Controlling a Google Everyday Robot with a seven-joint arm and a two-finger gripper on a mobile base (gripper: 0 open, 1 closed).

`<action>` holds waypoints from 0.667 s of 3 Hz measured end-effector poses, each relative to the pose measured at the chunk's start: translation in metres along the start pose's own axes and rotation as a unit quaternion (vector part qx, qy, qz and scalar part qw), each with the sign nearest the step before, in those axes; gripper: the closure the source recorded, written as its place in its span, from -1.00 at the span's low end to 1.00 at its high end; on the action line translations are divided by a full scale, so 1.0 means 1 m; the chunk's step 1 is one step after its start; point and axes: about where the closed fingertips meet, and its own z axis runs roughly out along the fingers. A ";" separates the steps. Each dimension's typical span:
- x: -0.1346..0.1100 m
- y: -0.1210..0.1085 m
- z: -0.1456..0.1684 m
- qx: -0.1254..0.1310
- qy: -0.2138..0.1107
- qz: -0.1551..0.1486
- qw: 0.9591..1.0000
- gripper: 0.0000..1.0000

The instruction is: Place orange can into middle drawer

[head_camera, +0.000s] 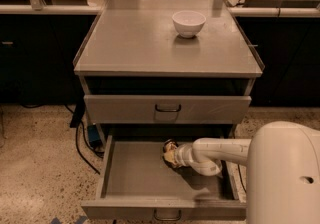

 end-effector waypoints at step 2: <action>0.000 0.000 0.000 0.000 0.000 0.000 1.000 -1.00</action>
Offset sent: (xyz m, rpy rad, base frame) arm 0.0000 0.0000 0.0000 0.0000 0.0000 0.0000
